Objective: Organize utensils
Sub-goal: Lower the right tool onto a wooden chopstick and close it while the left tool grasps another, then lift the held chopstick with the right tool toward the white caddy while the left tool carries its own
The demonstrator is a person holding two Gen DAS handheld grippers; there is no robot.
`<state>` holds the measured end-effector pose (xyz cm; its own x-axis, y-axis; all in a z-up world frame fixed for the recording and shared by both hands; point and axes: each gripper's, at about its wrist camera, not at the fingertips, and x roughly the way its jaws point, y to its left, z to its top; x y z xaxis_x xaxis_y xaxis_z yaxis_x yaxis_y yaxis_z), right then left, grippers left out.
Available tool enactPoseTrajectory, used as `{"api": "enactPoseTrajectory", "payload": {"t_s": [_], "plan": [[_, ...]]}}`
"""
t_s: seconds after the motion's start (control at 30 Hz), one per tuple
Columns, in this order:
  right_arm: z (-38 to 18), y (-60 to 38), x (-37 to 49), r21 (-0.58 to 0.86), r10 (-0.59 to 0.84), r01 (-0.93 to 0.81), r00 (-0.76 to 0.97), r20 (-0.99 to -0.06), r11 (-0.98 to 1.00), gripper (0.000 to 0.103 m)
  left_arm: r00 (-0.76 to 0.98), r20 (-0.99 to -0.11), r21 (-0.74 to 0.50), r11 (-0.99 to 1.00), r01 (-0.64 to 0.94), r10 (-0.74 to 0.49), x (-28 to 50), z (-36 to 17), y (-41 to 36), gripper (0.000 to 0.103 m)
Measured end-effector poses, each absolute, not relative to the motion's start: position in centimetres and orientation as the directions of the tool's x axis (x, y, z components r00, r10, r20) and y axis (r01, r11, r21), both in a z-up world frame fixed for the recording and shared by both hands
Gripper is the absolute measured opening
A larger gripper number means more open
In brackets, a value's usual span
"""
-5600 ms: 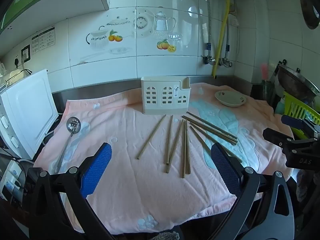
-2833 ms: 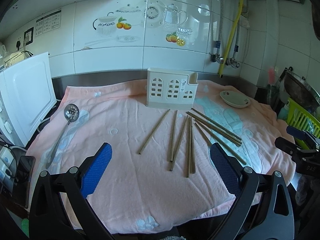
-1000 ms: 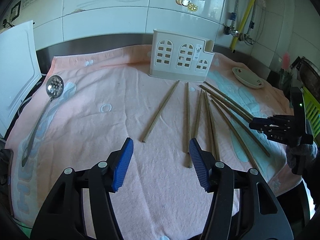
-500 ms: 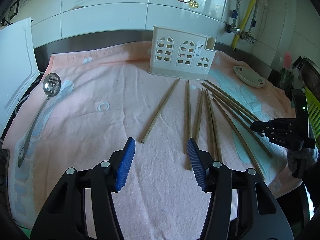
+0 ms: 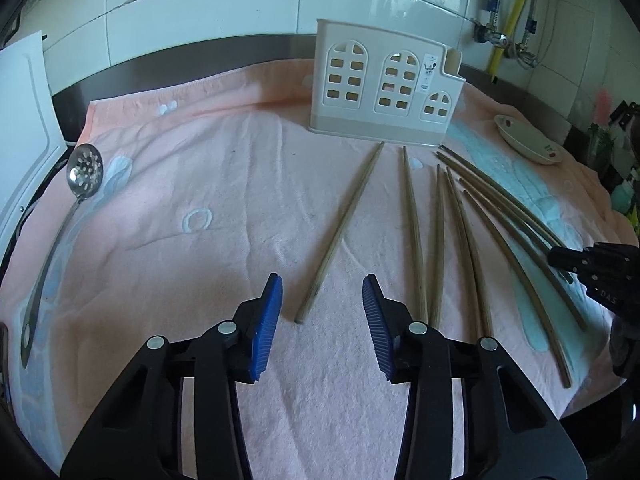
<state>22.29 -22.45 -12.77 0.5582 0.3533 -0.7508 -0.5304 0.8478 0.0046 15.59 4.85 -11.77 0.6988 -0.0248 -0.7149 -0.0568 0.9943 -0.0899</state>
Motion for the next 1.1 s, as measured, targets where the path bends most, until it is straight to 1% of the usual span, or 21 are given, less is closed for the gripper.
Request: {"api": "enactPoseTrajectory", "payload": {"t_s": [0.07,0.13,0.27,0.4,0.43,0.67,0.77,0.83,0.9,0.97,1.1], "plan": [[-12.7,-22.5,22.1,0.001,0.351,-0.529,0.562,-0.749,0.849,0.007,0.697,-0.717,-0.080,0.995,-0.053,-0.020,15.8,-12.0,4.6,0.041],[-12.6,-22.5,21.9,0.002,0.355,-0.529,0.567,-0.743,0.849,0.007,0.689,-0.725,-0.075,0.995,-0.065,-0.009,15.9,-12.3,4.7,0.036],[-12.3,-22.6,21.6,0.003,0.359,-0.529,0.572,-0.738,0.849,0.006,0.688,-0.725,-0.090,0.993,-0.078,-0.012,16.3,-12.6,5.2,0.036],[-11.8,-22.7,21.4,0.010,0.366,-0.523,0.583,-0.725,0.852,0.007,0.668,-0.743,-0.106,0.993,-0.056,-0.041,17.4,-13.1,5.3,0.022],[-11.6,-22.7,21.4,0.012,0.368,-0.521,0.586,-0.722,0.853,0.007,0.665,-0.745,-0.107,0.993,-0.051,-0.046,17.6,-13.2,5.2,0.021],[-9.4,-22.8,20.6,0.010,0.388,-0.521,0.623,-0.680,0.853,0.006,0.640,-0.765,-0.123,0.992,-0.034,-0.072,19.0,-13.6,5.4,0.021],[-8.1,-22.9,20.3,0.013,0.398,-0.518,0.640,-0.657,0.855,0.007,0.637,-0.767,-0.119,0.992,-0.031,-0.072,19.3,-13.6,5.5,0.017],[-7.1,-22.9,20.1,0.018,0.404,-0.515,0.651,-0.643,0.857,0.007,0.637,-0.769,-0.097,0.995,-0.020,-0.062,19.4,-13.6,5.3,0.012],[-6.3,-22.9,20.1,0.018,0.407,-0.511,0.662,-0.629,0.860,0.007,0.635,-0.771,-0.079,0.997,-0.009,-0.055,19.4,-13.5,4.9,0.011],[-5.4,-23.0,20.1,0.028,0.411,-0.503,0.673,-0.615,0.864,0.007,0.636,-0.768,-0.088,0.996,0.001,-0.069,19.3,-13.2,4.9,0.008],[-4.2,-22.8,20.1,0.034,0.414,-0.494,0.687,-0.597,0.869,0.007,0.676,-0.729,-0.131,0.991,0.013,-0.105,18.3,-11.1,4.9,0.005]]}}
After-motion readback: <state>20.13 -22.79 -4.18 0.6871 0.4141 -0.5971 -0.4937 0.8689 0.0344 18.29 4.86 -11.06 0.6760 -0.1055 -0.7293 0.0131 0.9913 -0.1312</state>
